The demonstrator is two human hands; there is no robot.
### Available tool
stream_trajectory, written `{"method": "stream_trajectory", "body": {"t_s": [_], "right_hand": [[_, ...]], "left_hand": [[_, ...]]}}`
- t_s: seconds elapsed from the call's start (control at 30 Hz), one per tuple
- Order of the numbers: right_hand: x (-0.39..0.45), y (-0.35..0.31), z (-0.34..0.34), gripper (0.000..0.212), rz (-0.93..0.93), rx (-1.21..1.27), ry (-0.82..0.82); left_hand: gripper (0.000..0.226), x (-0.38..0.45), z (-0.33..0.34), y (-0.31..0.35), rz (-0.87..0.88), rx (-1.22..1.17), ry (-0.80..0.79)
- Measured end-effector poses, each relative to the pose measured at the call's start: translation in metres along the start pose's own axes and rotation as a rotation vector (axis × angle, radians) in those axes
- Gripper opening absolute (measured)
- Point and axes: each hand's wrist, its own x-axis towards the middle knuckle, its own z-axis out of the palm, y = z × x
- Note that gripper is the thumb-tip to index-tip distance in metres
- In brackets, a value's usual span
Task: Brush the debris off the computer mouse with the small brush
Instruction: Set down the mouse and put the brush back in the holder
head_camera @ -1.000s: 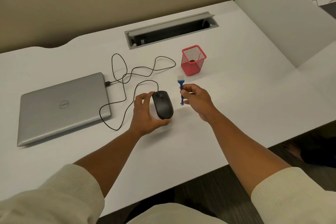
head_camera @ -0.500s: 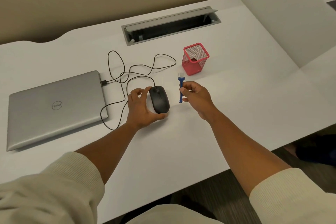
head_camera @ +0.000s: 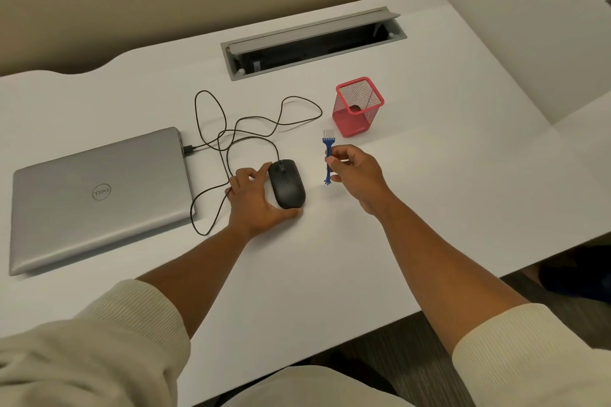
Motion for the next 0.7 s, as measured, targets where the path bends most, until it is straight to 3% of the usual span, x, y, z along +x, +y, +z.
{"method": "stream_trajectory", "body": {"t_s": [0.33, 0.47, 0.6, 0.7], "right_hand": [[-0.002, -0.006, -0.001, 0.008, -0.045, -0.019, 0.081], [-0.001, -0.018, -0.005, 0.010, -0.078, -0.012, 0.143], [0.001, -0.034, -0.012, 0.013, -0.141, 0.029, 0.162], [0.007, -0.047, -0.018, 0.017, -0.186, 0.049, 0.162]], "left_hand": [[0.149, -0.005, -0.004, 0.001, -0.039, 0.095, -0.094], [0.150, -0.010, -0.010, 0.006, -0.013, -0.014, -0.096], [0.140, -0.013, -0.014, 0.019, 0.006, -0.175, -0.071], [0.111, -0.006, -0.020, 0.035, 0.048, -0.228, 0.013]]}}
